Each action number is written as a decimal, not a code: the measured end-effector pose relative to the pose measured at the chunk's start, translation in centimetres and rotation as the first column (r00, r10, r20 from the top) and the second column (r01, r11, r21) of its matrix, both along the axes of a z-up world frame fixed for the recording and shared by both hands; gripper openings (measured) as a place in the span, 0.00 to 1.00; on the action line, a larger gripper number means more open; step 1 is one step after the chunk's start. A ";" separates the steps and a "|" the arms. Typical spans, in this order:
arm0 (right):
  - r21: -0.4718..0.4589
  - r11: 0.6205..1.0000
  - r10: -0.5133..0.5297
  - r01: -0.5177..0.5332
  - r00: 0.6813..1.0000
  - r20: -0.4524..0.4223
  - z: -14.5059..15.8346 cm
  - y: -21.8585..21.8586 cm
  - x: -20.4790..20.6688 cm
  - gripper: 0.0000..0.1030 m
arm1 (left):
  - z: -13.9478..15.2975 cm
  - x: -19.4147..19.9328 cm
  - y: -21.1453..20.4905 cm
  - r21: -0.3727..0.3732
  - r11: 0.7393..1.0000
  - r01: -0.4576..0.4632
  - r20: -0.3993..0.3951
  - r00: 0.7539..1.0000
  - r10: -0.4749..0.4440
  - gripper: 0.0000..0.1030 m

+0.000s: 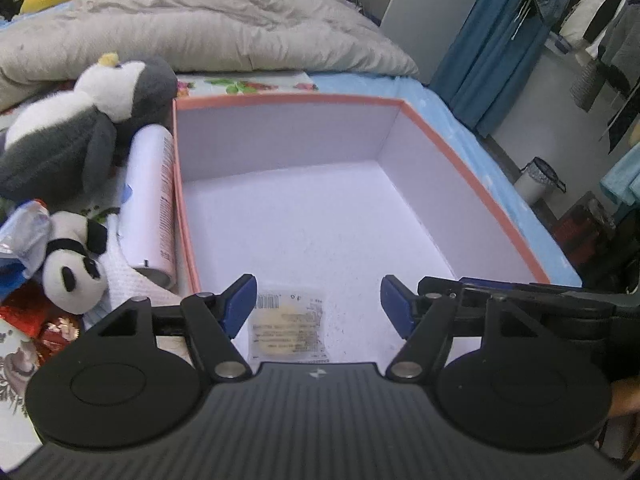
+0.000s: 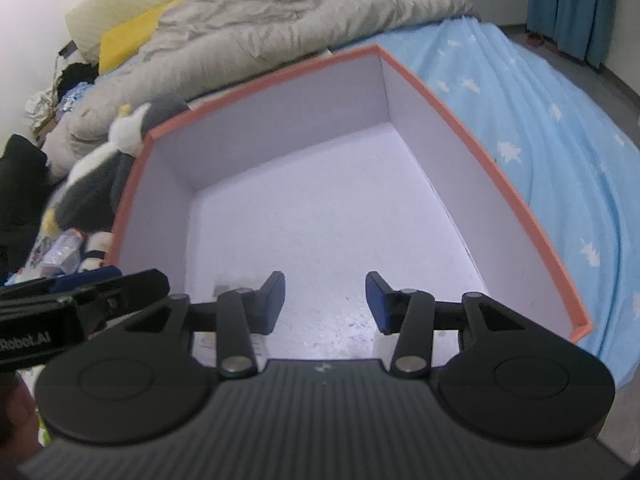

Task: Organize soft objects
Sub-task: 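Open the left tool to drop the packet and withdraw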

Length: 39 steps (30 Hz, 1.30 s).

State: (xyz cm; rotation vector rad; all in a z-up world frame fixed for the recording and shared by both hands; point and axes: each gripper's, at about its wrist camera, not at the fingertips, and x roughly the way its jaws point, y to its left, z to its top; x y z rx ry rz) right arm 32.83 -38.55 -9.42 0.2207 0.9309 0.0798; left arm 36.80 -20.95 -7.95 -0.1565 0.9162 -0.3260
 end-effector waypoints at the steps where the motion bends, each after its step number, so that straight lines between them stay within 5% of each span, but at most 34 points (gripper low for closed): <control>1: 0.001 1.000 0.002 -0.002 1.000 0.016 0.6 0.1 -0.3 0.46 | 0.5 -0.3 0.2 -0.003 1.000 0.000 0.010 1.000 0.000 0.71; 23: -0.022 0.996 0.085 -0.082 0.955 0.283 11.5 8.1 -11.4 0.46 | 12.7 -14.1 10.5 -0.008 0.998 -0.069 0.280 0.958 0.068 0.73; 39: -0.012 0.985 0.166 -0.170 0.943 0.290 9.7 14.2 -19.7 0.46 | 11.2 -25.1 16.9 0.010 0.986 -0.164 0.287 0.945 0.154 0.73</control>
